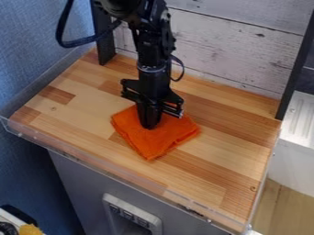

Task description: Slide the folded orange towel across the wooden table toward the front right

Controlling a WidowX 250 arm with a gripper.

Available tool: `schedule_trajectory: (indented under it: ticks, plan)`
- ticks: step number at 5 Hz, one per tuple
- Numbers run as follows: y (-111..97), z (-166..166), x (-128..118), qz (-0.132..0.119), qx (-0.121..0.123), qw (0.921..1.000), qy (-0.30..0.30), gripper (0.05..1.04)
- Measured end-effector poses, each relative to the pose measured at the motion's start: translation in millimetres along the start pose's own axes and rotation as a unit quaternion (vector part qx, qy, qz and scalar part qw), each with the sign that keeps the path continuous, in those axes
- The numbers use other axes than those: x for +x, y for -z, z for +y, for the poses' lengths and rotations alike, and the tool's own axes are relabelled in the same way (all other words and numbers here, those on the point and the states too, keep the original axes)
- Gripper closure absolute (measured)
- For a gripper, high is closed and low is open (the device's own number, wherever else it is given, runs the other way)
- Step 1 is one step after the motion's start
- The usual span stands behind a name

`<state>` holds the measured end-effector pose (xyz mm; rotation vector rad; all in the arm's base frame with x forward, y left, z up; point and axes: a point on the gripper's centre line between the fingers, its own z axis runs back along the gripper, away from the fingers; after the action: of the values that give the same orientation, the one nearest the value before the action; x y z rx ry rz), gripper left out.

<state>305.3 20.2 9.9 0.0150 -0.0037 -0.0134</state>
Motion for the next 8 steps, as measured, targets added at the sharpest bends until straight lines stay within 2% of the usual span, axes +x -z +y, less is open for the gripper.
schedule_trajectory:
  ticks: [2,3,4,5,6,8]
  plan:
    - [-0.5,-28.3,-15.4,-0.009,0.001,0.9999,-0.012,0.999]
    - [-13.0,-39.0,-20.5,-0.004,-0.001,0.9999,-0.011,0.846]
    - [-29.3,-39.8,-17.2,0.002,-0.004,1.0000,-0.005,0.588]
    - [-47.0,-25.0,-6.6,0.010,-0.007,0.9999,-0.007,0.289]
    - [-71.7,-11.5,15.1,0.000,-0.014,0.9999,-0.001,0.087]
    - [-101.3,16.9,48.0,0.002,-0.016,0.9999,0.000,0.083]
